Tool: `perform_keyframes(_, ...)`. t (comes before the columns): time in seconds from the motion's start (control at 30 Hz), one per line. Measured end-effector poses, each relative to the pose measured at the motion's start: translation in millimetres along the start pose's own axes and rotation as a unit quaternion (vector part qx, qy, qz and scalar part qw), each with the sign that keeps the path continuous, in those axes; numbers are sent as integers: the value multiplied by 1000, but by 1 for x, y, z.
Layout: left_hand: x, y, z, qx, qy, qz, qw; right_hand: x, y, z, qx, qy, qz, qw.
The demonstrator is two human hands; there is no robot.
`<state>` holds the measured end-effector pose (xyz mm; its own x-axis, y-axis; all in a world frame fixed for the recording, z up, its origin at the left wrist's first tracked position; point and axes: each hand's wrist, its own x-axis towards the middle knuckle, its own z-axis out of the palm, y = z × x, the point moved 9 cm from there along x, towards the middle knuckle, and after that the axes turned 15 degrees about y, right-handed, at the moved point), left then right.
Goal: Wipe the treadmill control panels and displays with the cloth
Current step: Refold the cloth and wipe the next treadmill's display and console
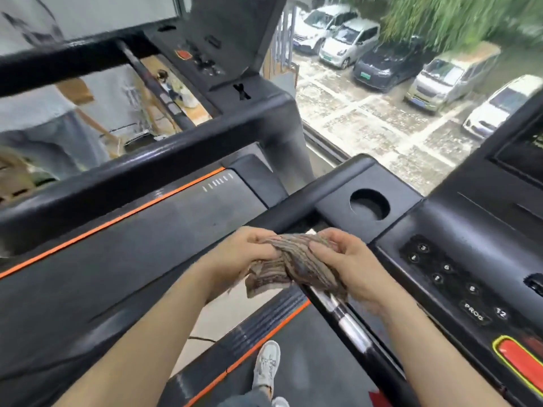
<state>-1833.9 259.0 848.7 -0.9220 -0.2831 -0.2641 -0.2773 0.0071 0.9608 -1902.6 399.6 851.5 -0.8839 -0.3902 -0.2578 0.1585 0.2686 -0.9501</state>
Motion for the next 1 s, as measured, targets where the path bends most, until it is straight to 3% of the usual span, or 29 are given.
perform_keyframes(0.1, -42, -8, -24, -100, 14, -39, 994, -29, -8, 37, 41, -124, 60, 990)
perform_keyframes(0.2, -86, -21, -62, -167, 65, -51, 983, -57, -6, 74, 0, -248, 77, 966)
perform_keyframes(0.37, -185, -53, -150, -168, 211, -65, 961, -112, 15, 161, -151, -469, 42, 869)
perform_keyframes(0.5, -247, -67, -194, -160, 311, -96, 932, -131, 10, 221, -195, -483, -25, 853)
perform_keyframes(0.6, -274, -74, -226, -172, 387, -77, 903, -136, 3, 255, -172, -459, -45, 870)
perform_keyframes(0.8, -302, -102, -310, -219, 534, -22, 817, -160, 0, 333, -32, -445, 72, 892)
perform_keyframes(1.0, -302, -147, -406, -206, 559, -63, 801, -157, -3, 430, 125, -366, 184, 904)
